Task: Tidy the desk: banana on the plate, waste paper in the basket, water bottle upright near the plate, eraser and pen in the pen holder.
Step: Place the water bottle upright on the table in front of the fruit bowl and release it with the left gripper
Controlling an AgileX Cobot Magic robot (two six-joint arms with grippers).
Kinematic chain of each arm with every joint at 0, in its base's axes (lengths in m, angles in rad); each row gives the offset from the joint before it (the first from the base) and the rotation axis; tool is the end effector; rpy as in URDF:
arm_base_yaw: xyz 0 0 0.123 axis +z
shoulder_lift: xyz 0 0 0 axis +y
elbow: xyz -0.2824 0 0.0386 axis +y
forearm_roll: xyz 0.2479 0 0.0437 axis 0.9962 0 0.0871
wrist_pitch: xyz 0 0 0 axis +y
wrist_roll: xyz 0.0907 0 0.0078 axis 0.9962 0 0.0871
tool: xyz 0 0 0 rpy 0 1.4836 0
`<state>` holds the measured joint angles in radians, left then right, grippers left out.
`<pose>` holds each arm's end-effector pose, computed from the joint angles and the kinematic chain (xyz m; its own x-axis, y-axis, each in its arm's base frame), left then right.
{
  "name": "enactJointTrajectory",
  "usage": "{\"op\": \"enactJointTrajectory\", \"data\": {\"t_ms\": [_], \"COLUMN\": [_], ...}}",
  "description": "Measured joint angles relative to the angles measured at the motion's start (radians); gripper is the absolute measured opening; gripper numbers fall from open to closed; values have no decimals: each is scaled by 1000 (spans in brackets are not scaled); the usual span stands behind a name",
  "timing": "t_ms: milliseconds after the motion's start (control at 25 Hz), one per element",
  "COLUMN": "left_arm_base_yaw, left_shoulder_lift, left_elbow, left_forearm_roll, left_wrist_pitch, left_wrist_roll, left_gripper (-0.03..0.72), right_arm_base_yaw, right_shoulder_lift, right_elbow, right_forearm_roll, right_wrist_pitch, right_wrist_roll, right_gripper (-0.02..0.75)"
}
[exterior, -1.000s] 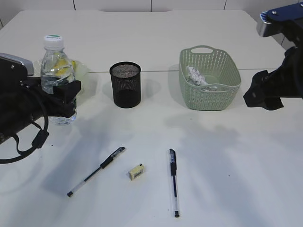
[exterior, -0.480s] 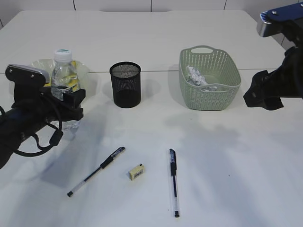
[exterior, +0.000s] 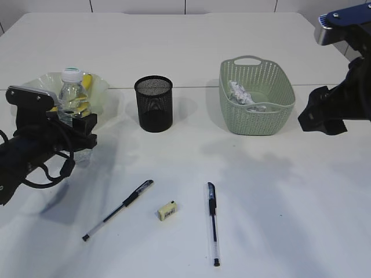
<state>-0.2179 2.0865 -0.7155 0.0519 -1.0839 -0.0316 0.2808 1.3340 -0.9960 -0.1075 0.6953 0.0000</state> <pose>0.3447 -0.0806 0.0971 -0.1963 0.0360 -0.9799 0.2584 0.9659 -0.0163 0.2639 0.0696 0.2920 -0.7555 -0.3036 -0.5806 -0.3011 0.9479 -0.1039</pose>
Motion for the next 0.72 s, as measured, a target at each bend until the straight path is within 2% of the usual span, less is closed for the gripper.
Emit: {"op": "enactJointTrajectory", "data": {"t_ms": [720], "left_arm_base_yaw": [0], "left_shoulder_lift": [36], "left_elbow": [-9], "left_forearm_roll": [-2], "left_wrist_pitch": [-30], "left_wrist_roll": [2], "left_gripper": [407], "right_arm_base_yaw": [0], "right_shoulder_lift": [0], "right_elbow": [0], "right_forearm_roll": [-2], "right_wrist_pitch": [0], "right_wrist_roll": [0], "right_gripper": [588]}}
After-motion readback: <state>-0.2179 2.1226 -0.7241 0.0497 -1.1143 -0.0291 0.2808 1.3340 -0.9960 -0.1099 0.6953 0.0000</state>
